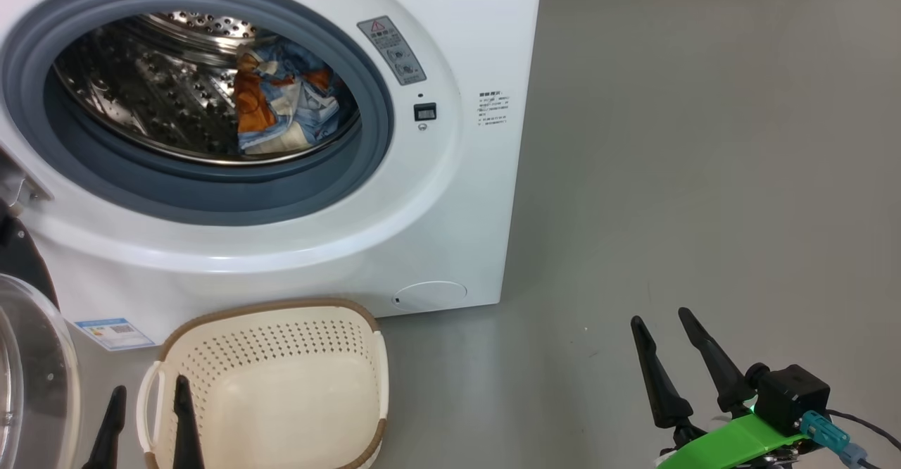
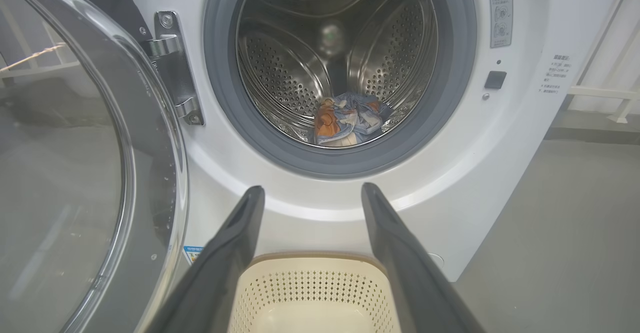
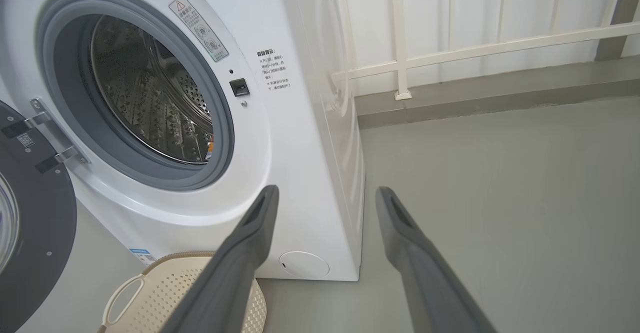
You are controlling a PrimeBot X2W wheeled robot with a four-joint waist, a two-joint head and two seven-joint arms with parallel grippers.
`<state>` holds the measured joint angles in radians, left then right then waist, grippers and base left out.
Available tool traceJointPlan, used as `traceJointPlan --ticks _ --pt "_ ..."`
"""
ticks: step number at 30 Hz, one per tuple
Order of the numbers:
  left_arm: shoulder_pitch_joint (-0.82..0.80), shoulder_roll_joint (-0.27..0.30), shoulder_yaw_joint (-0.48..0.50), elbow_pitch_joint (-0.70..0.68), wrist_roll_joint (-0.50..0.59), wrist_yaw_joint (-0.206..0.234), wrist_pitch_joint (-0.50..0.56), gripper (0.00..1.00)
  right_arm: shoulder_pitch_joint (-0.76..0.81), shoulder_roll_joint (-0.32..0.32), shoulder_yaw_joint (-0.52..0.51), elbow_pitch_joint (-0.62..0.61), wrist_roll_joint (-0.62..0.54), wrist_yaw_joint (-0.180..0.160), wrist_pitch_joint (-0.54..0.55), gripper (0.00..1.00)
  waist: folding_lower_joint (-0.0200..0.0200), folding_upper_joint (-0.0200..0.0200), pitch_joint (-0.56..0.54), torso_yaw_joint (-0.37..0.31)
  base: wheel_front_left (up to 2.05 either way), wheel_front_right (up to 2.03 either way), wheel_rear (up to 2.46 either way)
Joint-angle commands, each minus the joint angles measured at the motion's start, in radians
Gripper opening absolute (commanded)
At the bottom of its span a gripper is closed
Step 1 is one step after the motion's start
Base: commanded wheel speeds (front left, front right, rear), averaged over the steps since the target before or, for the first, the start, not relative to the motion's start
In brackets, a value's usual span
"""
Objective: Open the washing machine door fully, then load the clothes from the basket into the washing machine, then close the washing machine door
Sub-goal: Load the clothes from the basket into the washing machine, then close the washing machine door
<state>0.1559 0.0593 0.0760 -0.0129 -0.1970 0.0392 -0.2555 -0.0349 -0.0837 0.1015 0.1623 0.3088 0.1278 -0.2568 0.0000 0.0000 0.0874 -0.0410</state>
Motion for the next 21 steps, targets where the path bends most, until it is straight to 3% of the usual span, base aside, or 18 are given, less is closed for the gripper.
traceJointPlan --ticks 1,21 --pt "-0.014 0.003 0.038 -0.019 0.009 -0.001 -0.006 1.0 -0.003 -0.005 0.024 -0.03 -0.011 0.003 -0.005 1.0 0.0 0.0 0.001 0.0 0.0 0.0 0.0" --pt "-0.016 -0.007 0.044 -0.019 -0.006 -0.04 -0.006 1.0 -0.006 -0.003 0.016 -0.043 -0.03 0.003 -0.005 1.0 0.0 0.0 -0.006 0.007 0.0 0.0 0.0"
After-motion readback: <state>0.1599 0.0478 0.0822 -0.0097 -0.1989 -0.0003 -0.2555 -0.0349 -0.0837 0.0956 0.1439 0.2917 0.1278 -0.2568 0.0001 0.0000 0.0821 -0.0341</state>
